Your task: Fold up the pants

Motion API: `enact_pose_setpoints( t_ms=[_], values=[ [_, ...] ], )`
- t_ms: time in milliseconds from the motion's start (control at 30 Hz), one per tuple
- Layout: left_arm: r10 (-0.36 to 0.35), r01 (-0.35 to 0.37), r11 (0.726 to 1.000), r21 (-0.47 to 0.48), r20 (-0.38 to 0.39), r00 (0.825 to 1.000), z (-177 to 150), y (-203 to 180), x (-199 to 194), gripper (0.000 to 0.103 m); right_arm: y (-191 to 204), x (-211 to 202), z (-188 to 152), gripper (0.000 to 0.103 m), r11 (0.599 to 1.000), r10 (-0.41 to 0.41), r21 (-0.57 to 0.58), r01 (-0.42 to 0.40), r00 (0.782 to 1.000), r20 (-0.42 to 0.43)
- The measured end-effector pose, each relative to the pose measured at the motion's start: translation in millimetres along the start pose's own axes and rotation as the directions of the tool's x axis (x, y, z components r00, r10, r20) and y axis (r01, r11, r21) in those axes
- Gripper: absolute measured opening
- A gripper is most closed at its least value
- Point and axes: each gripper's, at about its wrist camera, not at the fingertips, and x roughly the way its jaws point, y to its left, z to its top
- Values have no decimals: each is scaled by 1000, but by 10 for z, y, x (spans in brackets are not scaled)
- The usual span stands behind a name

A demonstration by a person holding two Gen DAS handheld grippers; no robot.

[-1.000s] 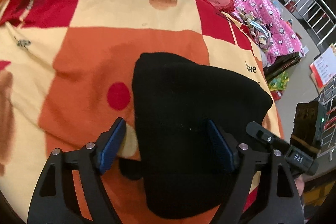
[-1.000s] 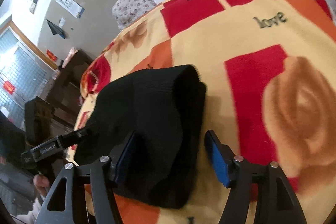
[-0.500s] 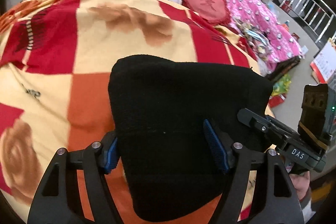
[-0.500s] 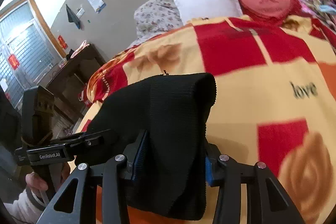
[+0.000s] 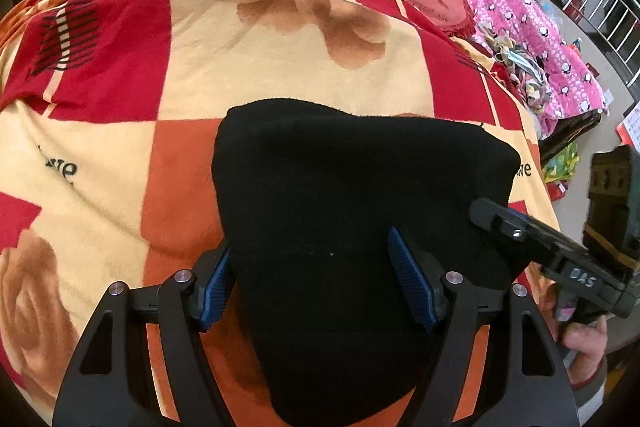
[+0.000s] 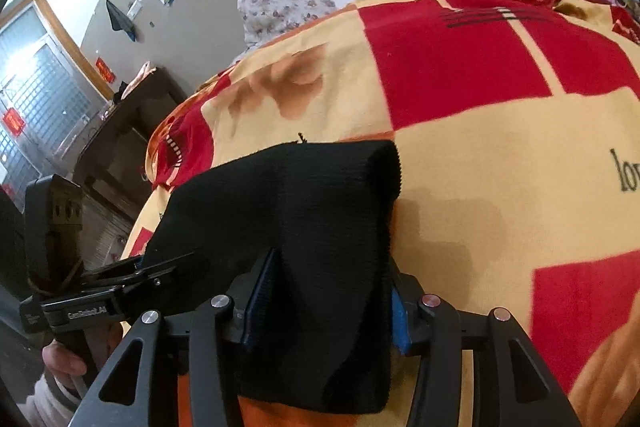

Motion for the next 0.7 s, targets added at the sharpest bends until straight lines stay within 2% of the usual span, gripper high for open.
enact_pose_setpoints(
  t_ms=[133,233,400,567,700],
  values=[
    [3,-3,1000,-2,-3,1000,6,-5,7,73,65,-266,12,47,1000,-14,7,13,998,60],
    [16,-16,1000,6,-2,1000,36,-24,8,73,226,-459,35,47,998,-10,-54,16,993,113],
    [27,-27,1000,7,-2,1000,79,-58,22,73,566,-338,95,43,974,-35,-220,53,995,89],
    [33,-33,999,15,2,999,90,-91,34,73,450,96,122,41,964,-125,-234,123,992,5],
    [43,-43,999,13,-1,999,95,-92,36,73,456,109,73,41,952,-148,-266,148,989,18]
  ],
)
